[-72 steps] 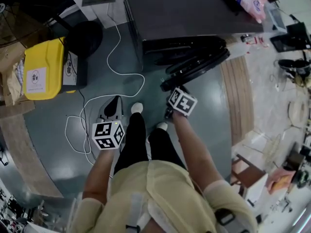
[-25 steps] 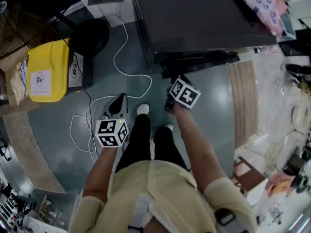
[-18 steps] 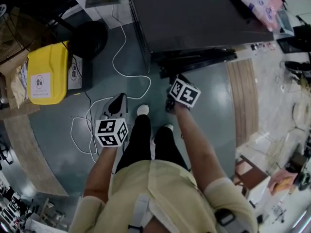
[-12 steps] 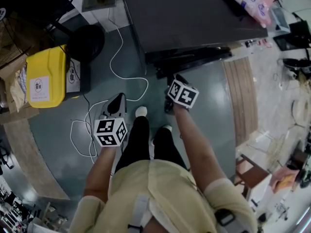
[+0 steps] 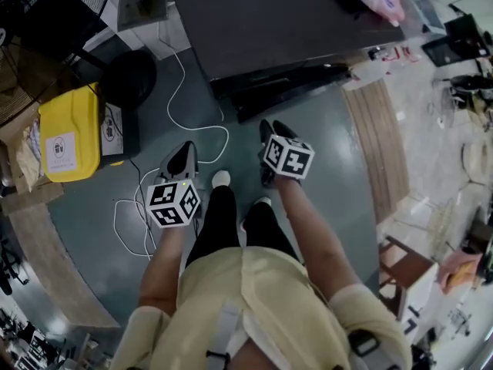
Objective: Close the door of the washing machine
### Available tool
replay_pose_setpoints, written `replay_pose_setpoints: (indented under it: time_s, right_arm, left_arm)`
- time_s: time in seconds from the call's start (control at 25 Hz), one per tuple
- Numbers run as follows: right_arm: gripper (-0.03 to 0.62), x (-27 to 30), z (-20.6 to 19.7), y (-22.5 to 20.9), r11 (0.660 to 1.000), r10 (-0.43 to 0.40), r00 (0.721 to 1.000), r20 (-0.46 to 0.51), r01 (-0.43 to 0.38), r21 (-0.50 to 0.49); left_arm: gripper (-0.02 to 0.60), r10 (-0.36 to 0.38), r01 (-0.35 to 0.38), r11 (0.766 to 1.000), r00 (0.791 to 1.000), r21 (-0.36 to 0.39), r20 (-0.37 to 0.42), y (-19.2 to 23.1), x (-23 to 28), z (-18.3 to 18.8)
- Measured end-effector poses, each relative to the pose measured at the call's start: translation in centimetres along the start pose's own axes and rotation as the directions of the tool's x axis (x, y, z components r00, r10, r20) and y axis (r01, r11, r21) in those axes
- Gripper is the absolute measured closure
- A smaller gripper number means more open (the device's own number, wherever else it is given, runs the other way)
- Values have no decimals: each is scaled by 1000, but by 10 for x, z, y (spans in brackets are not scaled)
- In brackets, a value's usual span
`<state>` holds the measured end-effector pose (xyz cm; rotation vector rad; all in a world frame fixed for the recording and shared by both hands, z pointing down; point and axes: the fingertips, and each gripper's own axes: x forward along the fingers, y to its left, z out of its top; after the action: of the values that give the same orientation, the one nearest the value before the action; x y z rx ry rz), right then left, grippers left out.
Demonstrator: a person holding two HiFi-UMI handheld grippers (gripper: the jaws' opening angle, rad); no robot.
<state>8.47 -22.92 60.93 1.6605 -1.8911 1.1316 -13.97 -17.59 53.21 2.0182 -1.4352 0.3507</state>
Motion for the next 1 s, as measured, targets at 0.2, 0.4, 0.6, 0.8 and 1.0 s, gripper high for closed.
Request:
replay_pose_setpoints:
  time_s: [0.2,0.4,0.6,0.8,1.0]
  right_arm:
    - [473,-22,0,-1,1000,3,1000,18,-2,-22]
    - [482,-43,-8,3,1000,18,999,28,-18,-17]
    - [484,-58,-12,8,999,33,999,36,-32,-28]
    - [493,-68,-11,11,999,30,998,51,-28,-37]
    - [517,-74,-10,10,999,6,998,60,-3,-43]
  left_arm:
    - [578,-15,15,1000,1000,-1,-1,-11,1,6]
    - [578,-26,26,1000,1000,-3,2,-18,-6,9]
    - [578,-39,39,999,999,-3,1,-21,-8,10]
    - [578,-58,58,998,998,6,-4,-23,-8,12]
    - [578,-80,80,997,997,23,-12,-24,-8,16]
